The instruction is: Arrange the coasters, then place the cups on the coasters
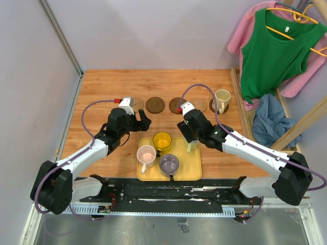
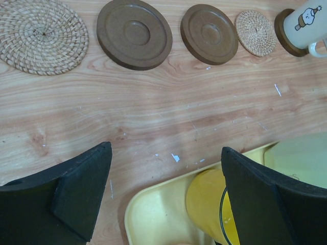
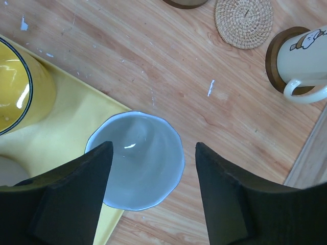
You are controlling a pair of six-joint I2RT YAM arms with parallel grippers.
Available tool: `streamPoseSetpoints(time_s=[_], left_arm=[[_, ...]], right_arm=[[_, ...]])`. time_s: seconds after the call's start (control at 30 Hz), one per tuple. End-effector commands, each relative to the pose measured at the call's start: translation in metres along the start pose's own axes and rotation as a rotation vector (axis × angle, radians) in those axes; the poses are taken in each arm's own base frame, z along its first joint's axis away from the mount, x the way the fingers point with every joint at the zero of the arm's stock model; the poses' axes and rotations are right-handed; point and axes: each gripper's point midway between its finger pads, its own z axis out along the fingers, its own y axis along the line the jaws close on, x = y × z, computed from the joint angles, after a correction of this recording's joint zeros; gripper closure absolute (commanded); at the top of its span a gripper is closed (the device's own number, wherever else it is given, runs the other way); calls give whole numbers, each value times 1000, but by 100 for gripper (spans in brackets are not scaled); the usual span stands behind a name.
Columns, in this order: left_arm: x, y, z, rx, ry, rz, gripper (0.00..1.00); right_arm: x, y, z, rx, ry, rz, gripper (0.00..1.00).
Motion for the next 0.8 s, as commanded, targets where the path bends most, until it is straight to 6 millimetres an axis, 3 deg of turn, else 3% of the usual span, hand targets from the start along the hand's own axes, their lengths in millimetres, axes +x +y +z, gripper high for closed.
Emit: streamPoseSetpoints(time_s=[0.0, 0.2, 0.4, 0.77], left_arm=[[-7, -2, 2, 14, -26, 1, 8], [-7, -2, 2, 16, -22, 2, 8], [-5, -1, 2, 9, -21, 3, 8], [-6, -3, 3, 21, -19, 3, 8]], right_arm=[[-3, -10, -3, 37, -25, 50, 28], [-7, -16, -11, 69, -40, 128, 1], [-5, -5, -24, 8, -53, 283, 2], [37, 19, -16, -29, 53, 443, 2]])
